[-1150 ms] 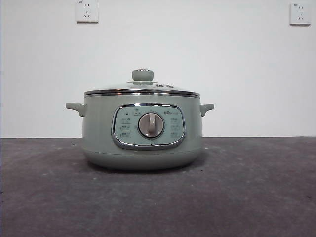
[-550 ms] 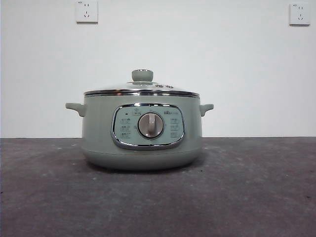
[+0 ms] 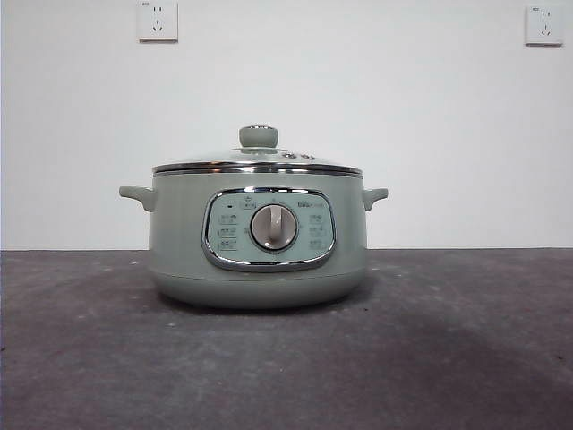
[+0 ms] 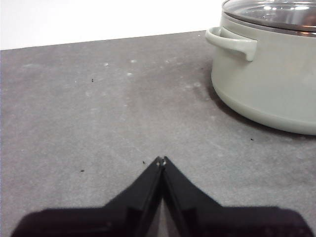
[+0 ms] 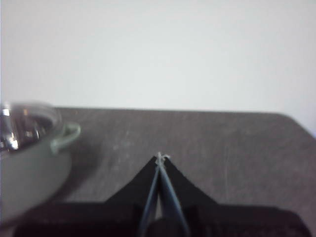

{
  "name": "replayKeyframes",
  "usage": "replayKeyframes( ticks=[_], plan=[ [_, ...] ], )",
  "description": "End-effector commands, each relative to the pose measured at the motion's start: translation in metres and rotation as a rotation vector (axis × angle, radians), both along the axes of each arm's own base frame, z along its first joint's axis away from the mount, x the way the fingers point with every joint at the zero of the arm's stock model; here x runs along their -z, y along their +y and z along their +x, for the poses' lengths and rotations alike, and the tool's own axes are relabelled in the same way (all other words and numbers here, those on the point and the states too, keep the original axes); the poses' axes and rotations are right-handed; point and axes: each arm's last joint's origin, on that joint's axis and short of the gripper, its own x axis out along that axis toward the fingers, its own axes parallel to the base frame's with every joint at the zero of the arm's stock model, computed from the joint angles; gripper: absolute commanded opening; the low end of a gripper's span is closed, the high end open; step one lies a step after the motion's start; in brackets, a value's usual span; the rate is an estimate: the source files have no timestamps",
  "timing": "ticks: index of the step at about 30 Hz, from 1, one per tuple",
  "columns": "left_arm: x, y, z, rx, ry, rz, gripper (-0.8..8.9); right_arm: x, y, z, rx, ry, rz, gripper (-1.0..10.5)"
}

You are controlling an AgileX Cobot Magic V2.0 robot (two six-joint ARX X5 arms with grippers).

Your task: Pick up the egg,open the lid,put the egg in the pot,close the lid

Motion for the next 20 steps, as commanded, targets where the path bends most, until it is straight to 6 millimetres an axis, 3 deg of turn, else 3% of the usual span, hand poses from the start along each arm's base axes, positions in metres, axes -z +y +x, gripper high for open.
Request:
replayKeyframes(
  ticks=[1, 6, 8, 20],
  plan=[
    [0.003, 0.0, 0.0, -0.009, 0.007, -0.009, -0.04, 0.032, 0.0, 0.007, 0.002, 0.012, 0.001, 0.0],
    [0.003, 0.0, 0.0, -0.009, 0.008, -0.009, -0.04, 0.076, 0.0, 0.016, 0.004, 0.092, 0.058, 0.0],
    [0.003, 0.0, 0.0, -0.008, 0.011, -0.009, -0.04, 0.085, -0.001, 0.015, 0.011, 0.166, 0.063, 0.0],
    [0.005, 0.0, 0.001, -0.008, 0.024, -0.009, -0.04, 0.084, -0.001, 0.016, 0.022, 0.16, 0.069, 0.0]
  ],
)
